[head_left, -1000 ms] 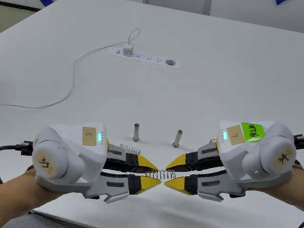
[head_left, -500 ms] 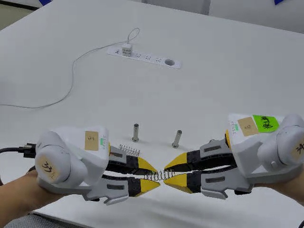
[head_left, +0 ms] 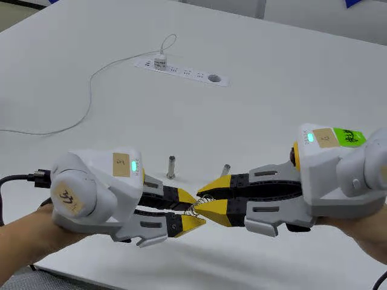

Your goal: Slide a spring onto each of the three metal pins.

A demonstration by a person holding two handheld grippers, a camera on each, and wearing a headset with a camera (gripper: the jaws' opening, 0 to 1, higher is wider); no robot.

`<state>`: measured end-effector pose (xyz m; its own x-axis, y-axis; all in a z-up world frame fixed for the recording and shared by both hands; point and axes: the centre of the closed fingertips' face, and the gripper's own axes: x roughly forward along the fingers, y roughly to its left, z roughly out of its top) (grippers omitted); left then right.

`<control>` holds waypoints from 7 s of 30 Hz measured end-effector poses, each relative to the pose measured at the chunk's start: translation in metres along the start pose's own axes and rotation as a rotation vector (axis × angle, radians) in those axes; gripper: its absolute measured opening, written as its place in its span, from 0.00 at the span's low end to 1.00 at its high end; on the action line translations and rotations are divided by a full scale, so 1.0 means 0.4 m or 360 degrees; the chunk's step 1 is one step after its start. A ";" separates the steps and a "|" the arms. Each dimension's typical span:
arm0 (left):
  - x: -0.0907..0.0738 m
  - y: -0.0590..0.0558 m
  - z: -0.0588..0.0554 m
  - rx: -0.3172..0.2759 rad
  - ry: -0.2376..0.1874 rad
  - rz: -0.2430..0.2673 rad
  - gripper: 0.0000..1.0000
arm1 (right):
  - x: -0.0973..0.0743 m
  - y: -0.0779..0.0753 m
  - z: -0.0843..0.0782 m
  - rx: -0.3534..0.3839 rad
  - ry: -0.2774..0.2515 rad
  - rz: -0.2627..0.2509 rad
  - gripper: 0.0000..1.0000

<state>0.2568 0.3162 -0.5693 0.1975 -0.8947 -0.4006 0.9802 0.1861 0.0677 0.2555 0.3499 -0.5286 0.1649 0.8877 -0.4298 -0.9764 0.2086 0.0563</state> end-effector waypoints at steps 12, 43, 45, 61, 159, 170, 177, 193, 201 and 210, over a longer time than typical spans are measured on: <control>0.000 0.041 0.034 -0.0050 -0.0052 0.0045 0.12 | -0.010 -0.035 0.036 0.0015 -0.0038 -0.0122 0.10; -0.085 0.148 -0.021 -0.0287 -0.0229 0.0366 0.43 | -0.133 -0.269 -0.015 0.0228 -0.0008 -0.0650 0.10; -0.091 0.156 -0.025 -0.0308 -0.0238 0.0385 0.44 | -0.136 -0.285 -0.028 0.0249 0.0011 -0.0683 0.10; -0.087 0.164 -0.039 -0.0355 -0.0230 0.0387 0.50 | -0.074 -0.358 -0.108 0.0312 0.0142 -0.0708 0.10; -0.113 0.171 -0.145 -0.0517 -0.0103 0.0479 0.62 | -0.012 -0.337 -0.162 0.0163 0.0372 -0.0743 0.17; -0.121 0.180 -0.152 -0.0580 -0.0095 0.0511 0.74 | 0.131 -0.242 -0.155 0.0113 0.0404 -0.0494 0.17; -0.133 0.198 -0.149 -0.0615 -0.0126 0.0557 0.79 | 0.219 -0.221 -0.195 0.0077 0.0498 -0.0373 0.17; -0.158 0.219 -0.159 -0.0715 -0.0156 0.0596 0.85 | 0.276 -0.243 -0.262 0.0110 0.0613 -0.0294 0.15; -0.167 0.222 -0.175 -0.0726 -0.0123 0.0614 0.83 | 0.268 -0.229 -0.267 0.0116 0.0636 -0.0287 0.11; -0.146 0.204 -0.161 -0.0744 -0.0166 0.0538 0.77 | 0.214 -0.210 -0.224 -0.0017 0.0613 -0.0279 0.10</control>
<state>0.3243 0.4100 -0.5993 0.5220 -0.7852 -0.3331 0.7570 0.6064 -0.2434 0.3392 0.3718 -0.6508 0.2665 0.6207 -0.7374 -0.9399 0.3367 -0.0563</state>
